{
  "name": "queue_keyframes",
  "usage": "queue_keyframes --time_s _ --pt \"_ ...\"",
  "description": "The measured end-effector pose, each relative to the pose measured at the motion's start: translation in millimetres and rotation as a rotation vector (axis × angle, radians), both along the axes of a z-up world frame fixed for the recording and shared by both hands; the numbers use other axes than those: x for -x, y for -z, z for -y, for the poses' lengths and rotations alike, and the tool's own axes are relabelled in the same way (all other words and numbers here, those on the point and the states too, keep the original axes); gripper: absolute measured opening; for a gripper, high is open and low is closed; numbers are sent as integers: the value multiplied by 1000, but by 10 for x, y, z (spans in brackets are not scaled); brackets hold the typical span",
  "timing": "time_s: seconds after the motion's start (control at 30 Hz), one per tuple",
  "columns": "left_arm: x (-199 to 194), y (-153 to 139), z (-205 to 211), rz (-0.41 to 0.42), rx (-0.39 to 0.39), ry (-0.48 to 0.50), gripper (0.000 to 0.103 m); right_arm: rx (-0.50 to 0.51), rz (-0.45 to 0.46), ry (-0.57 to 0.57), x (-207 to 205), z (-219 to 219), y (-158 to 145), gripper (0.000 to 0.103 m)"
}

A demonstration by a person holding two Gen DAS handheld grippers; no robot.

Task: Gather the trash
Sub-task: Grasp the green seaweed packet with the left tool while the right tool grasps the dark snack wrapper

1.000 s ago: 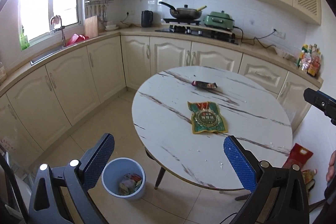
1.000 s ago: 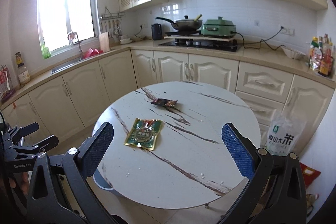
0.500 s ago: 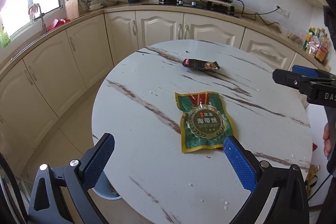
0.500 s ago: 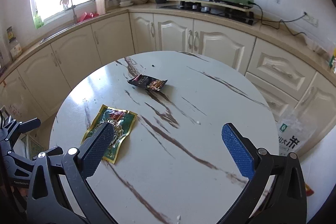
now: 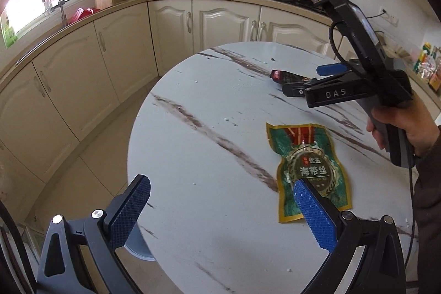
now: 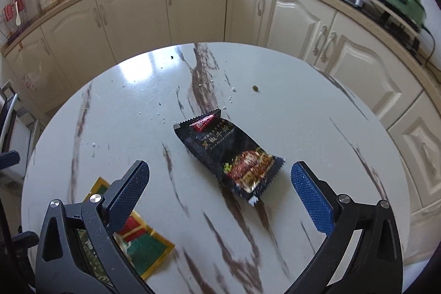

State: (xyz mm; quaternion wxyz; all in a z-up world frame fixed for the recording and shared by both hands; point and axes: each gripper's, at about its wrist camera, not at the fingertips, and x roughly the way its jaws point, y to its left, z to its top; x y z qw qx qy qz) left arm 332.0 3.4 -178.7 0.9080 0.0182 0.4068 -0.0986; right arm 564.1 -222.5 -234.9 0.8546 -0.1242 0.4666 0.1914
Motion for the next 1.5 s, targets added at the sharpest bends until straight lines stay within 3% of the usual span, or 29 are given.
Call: queue_keyframes --time_s 0.1,0.17,0.3,0.37,0.4,0.43,0.63,0.87,1.03,1.5 --pt "-70 28 -140 -6 -9 -22 102 -4 -18 -19 -165 -48 140 102" --pt "-98 34 -216 -7 -1 -36 102 -30 -53 -20 -264 -28 205 91" --pt "-134 43 -332 -11 6 -52 102 -47 -52 -9 -267 61 194 79" --pt "-153 21 -403 -12 18 -54 102 -47 -54 20 -221 174 158 53" --pt "-146 27 -414 -15 21 -56 102 -43 -59 33 -190 237 137 47" --pt "-134 26 -431 -13 27 -59 102 -46 -64 49 -154 301 113 32" --pt "-40 20 -572 -23 38 -78 102 -14 -59 81 373 497 -6 27" --pt "110 64 -743 -39 89 -87 102 97 -35 50 1105 97 -77 26" --pt "171 141 -866 -68 147 -81 102 74 -41 36 1284 -324 -75 27" --pt "256 286 -1629 -122 288 -127 102 -122 -94 -28 1455 -1365 -21 28"
